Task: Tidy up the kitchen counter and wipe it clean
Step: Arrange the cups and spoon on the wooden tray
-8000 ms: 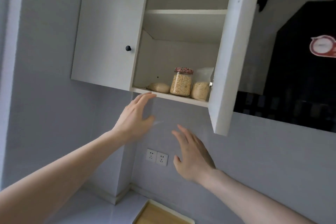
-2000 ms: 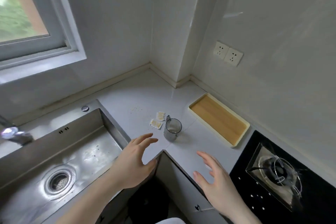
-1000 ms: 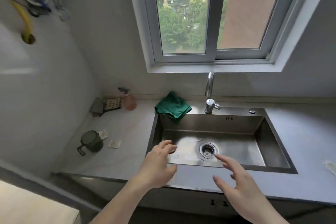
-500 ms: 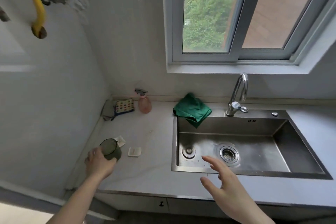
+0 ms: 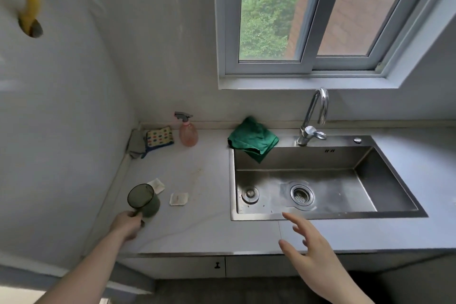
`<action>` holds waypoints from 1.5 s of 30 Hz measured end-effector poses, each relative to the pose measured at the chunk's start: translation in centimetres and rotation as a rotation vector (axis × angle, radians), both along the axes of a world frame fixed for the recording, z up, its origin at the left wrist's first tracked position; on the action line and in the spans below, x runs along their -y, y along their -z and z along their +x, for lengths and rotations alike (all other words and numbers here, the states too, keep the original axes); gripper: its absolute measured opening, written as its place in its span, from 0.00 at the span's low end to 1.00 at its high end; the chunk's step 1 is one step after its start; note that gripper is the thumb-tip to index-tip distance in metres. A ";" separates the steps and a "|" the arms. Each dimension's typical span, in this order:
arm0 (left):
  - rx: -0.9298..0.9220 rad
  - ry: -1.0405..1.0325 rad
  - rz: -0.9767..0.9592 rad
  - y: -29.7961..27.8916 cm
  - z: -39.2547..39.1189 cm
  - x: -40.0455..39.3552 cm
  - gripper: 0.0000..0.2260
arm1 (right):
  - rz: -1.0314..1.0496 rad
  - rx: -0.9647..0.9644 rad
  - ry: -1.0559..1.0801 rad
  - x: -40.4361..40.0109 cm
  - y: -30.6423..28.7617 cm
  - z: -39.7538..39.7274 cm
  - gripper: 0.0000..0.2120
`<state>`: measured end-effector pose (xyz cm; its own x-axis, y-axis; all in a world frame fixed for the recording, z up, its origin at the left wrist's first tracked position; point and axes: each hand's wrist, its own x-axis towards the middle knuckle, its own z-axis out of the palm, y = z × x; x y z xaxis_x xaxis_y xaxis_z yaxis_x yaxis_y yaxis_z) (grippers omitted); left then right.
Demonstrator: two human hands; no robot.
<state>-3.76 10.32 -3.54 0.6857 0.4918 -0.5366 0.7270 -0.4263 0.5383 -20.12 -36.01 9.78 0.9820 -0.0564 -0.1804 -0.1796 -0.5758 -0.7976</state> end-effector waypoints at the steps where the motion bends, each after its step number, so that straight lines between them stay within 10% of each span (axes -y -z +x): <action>1: 0.021 -0.013 -0.008 0.6 0.2 -0.2 0.14 | 0.009 -0.007 0.015 0.0 0.1 -0.3 0.25; 11: 0.348 0.295 -0.251 -10.4 -2.0 13.0 0.12 | 0.056 -0.072 0.213 2.5 0.9 -4.3 0.25; 31: 0.127 1.091 -0.677 -15.7 -8.7 51.4 0.11 | 0.044 -0.011 0.849 21.4 -1.4 -20.8 0.22; 45: -0.009 1.060 -0.702 -13.4 -18.2 71.7 0.10 | 0.014 -0.070 0.948 38.8 -1.9 -32.2 0.25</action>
<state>-21.96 -61.33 9.90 0.5626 -0.6837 -0.4648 0.2108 -0.4250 0.8803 -52.28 -74.83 11.65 0.5155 -0.8214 -0.2441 -0.6147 -0.1560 -0.7731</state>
